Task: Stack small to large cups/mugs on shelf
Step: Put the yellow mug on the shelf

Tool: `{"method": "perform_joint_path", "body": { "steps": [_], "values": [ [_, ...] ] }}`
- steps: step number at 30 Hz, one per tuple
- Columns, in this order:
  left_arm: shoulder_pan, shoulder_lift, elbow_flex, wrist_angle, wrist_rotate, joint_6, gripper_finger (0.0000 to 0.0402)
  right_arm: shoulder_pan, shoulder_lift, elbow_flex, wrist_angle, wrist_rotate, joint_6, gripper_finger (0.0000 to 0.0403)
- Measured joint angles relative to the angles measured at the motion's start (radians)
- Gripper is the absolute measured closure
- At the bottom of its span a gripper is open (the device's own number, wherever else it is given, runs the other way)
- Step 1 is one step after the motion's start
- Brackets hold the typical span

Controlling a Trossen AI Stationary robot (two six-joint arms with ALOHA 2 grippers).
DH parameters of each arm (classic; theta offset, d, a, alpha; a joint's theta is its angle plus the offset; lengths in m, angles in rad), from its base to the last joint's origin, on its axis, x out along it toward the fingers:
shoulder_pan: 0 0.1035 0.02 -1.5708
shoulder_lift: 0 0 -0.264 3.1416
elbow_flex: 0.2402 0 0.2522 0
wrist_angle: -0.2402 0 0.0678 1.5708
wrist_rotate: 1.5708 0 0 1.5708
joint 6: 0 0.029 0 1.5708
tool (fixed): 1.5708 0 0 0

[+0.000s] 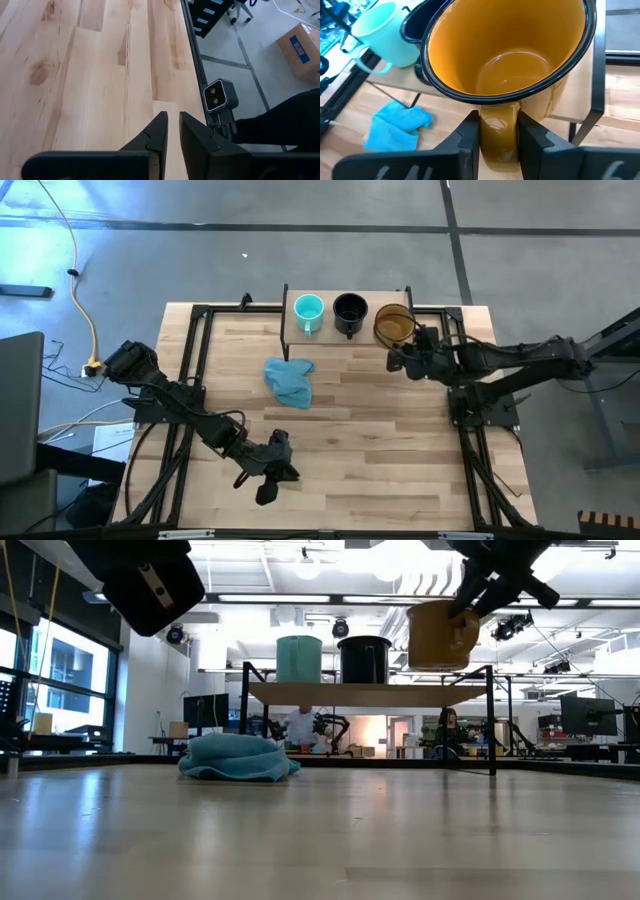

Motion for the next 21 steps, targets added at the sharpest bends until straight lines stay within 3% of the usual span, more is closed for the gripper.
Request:
{"method": "perform_joint_path", "body": {
  "steps": [21],
  "values": [
    [0.001,0.000,0.000,0.000,-0.039,0.009,0.0364,-0.182,0.002,0.000,0.082,-0.082,-0.159,0.0336]
  ]
}}
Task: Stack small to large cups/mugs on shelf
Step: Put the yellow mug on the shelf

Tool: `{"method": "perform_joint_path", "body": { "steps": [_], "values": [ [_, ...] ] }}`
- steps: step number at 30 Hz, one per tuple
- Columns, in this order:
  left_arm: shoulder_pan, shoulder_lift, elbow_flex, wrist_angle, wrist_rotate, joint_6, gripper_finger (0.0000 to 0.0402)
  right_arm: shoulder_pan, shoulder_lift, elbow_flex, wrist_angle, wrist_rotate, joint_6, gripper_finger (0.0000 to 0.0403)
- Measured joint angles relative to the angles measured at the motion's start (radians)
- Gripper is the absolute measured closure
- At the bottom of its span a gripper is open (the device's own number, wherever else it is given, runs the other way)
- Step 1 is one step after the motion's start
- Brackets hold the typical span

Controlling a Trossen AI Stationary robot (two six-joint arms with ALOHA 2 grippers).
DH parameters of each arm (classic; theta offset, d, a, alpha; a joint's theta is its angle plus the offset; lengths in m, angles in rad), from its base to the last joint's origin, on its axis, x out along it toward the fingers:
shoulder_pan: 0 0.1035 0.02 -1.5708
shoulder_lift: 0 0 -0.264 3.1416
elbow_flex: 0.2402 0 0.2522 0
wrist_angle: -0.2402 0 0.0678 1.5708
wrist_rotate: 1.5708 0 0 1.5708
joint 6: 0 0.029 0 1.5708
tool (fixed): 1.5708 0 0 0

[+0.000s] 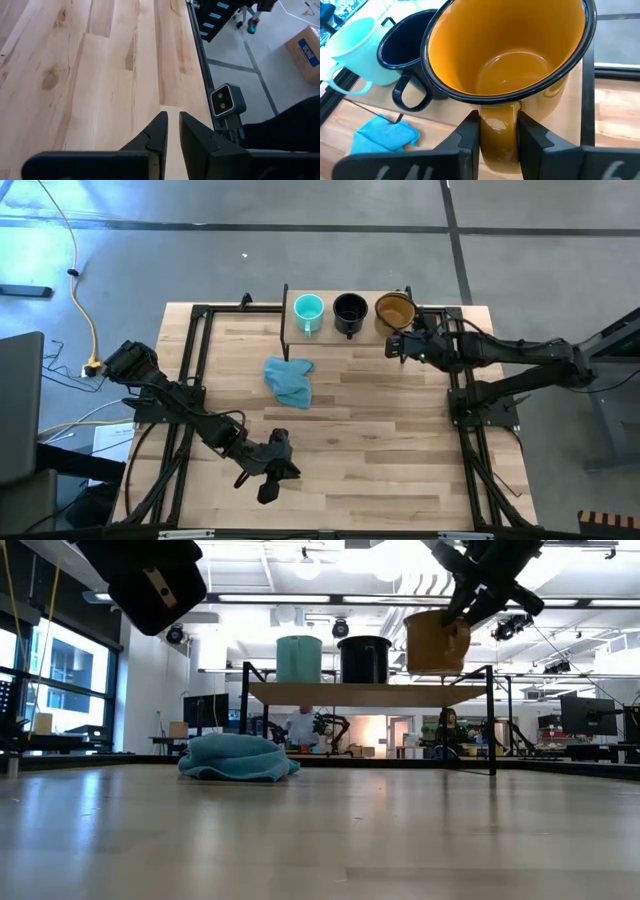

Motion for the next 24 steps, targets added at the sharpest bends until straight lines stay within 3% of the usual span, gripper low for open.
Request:
{"method": "perform_joint_path", "body": {
  "steps": [24],
  "values": [
    [0.000,0.000,0.000,-0.018,-0.034,0.006,0.0364,-0.121,0.114,0.002,0.098,-0.105,-0.038,0.0336]
  ]
}}
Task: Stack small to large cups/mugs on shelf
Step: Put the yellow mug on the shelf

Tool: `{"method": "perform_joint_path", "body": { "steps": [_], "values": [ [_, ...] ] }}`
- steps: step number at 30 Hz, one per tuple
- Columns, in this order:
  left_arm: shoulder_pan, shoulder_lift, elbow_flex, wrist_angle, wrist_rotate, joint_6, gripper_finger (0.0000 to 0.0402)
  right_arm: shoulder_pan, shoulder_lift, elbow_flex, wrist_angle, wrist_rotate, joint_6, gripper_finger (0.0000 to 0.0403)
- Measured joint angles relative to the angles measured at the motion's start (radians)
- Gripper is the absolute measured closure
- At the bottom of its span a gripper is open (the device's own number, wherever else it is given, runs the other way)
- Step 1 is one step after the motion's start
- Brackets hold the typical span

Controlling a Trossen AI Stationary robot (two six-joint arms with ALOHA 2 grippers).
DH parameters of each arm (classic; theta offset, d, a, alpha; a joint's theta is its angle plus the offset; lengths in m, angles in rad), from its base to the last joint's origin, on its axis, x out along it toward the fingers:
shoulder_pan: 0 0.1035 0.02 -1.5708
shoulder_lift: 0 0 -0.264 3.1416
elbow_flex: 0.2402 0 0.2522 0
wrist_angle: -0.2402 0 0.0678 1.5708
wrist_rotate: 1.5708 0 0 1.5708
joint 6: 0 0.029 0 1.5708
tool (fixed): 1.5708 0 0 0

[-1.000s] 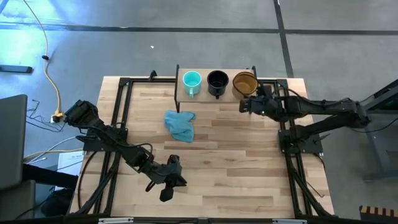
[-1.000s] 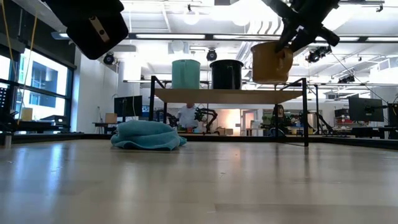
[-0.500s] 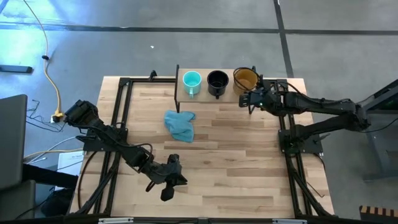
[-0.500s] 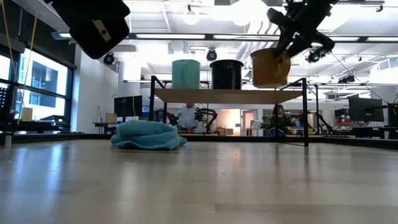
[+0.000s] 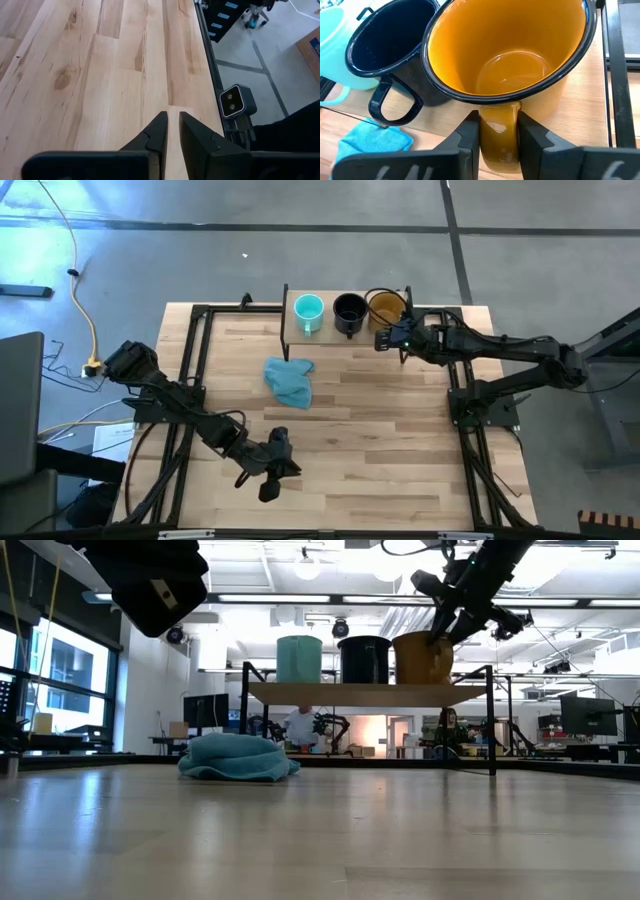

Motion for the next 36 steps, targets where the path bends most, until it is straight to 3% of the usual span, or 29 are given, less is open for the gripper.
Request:
{"method": "perform_joint_path", "body": {
  "steps": [26,36],
  "values": [
    [0.000,0.000,0.000,-0.003,0.002,-0.005,0.0364,0.000,-0.004,0.000,-0.021,0.020,0.034,0.0336],
    [0.000,0.000,0.000,-0.002,0.003,-0.005,0.0364,0.000,-0.005,-0.001,-0.023,0.017,0.058,0.0296]
  ]
}}
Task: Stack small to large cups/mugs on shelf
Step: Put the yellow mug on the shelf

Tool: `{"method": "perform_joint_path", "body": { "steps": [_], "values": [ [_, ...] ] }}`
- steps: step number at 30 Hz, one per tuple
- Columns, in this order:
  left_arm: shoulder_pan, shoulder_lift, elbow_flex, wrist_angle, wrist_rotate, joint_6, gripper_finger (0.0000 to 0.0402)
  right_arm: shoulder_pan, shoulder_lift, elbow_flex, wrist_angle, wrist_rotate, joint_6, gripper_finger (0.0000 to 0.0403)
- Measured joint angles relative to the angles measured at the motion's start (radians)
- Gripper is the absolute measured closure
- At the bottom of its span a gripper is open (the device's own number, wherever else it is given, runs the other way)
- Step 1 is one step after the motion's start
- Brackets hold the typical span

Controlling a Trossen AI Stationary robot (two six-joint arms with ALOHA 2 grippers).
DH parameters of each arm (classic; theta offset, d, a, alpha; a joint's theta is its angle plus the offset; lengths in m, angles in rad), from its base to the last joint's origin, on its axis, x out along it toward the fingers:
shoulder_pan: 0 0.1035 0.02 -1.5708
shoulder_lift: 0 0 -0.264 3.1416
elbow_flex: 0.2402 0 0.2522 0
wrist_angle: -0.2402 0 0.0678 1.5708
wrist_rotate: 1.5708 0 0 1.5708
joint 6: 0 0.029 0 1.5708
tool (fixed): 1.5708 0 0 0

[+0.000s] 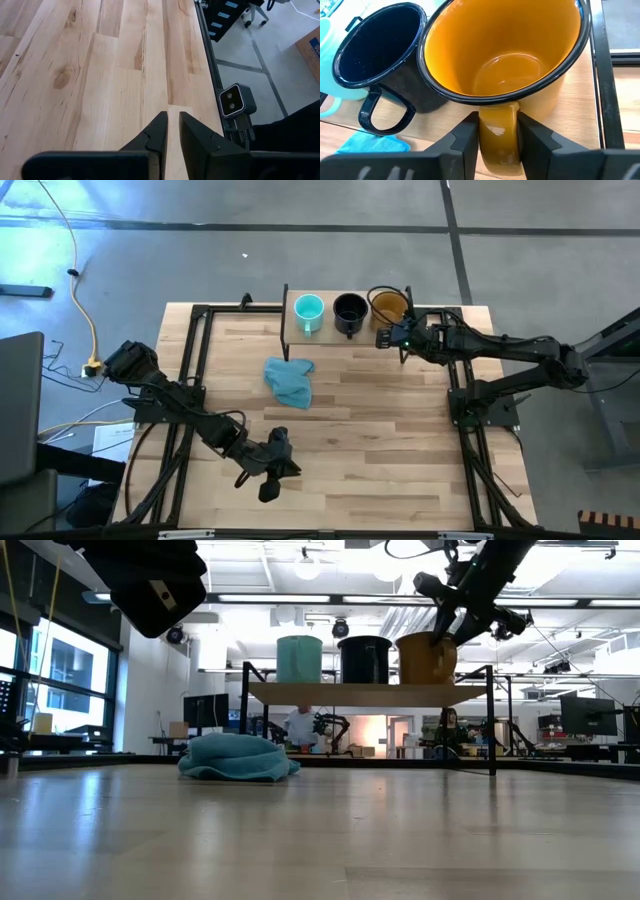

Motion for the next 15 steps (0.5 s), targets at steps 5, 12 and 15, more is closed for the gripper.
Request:
{"method": "perform_joint_path", "body": {
  "steps": [5,12,15],
  "values": [
    [0.000,0.000,0.000,0.000,0.000,0.000,0.0364,0.000,0.000,0.000,0.000,-0.006,0.000,0.0292],
    [0.000,0.000,0.000,0.000,0.000,-0.010,0.0364,0.000,0.000,0.000,0.000,-0.008,0.018,0.0291],
    [0.000,0.000,0.000,0.000,0.000,-0.011,0.0364,0.000,0.000,0.000,0.000,-0.008,0.021,0.0291]
  ]
}}
